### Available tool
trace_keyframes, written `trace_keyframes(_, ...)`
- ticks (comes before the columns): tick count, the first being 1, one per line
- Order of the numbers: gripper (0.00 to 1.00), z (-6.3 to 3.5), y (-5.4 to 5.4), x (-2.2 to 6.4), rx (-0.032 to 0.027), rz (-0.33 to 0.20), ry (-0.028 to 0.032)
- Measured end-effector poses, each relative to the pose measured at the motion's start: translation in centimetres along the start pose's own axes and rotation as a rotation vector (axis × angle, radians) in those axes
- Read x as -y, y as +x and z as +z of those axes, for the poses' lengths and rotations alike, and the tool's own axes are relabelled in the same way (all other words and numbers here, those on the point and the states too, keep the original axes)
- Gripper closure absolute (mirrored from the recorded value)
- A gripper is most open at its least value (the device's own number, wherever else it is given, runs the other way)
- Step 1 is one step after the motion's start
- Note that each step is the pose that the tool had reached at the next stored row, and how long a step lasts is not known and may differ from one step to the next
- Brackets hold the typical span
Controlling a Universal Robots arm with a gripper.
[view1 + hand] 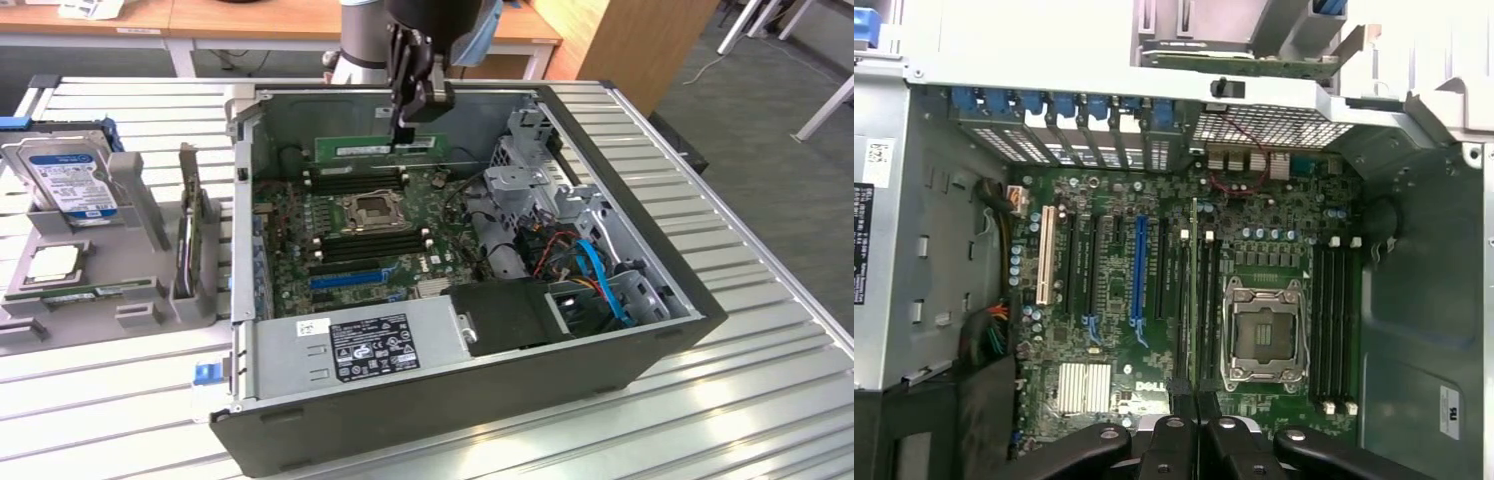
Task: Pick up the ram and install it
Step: 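Pick up the ram and move it above insertion slot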
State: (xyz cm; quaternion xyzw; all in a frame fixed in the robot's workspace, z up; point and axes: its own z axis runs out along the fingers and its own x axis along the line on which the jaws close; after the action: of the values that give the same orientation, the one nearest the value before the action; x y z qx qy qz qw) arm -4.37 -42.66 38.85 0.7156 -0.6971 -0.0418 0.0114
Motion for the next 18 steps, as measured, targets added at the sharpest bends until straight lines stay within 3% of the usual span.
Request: trace_keyframes(18,0.89,0.32,-2.9,-0.02,0.0007,0.010,0.0004)
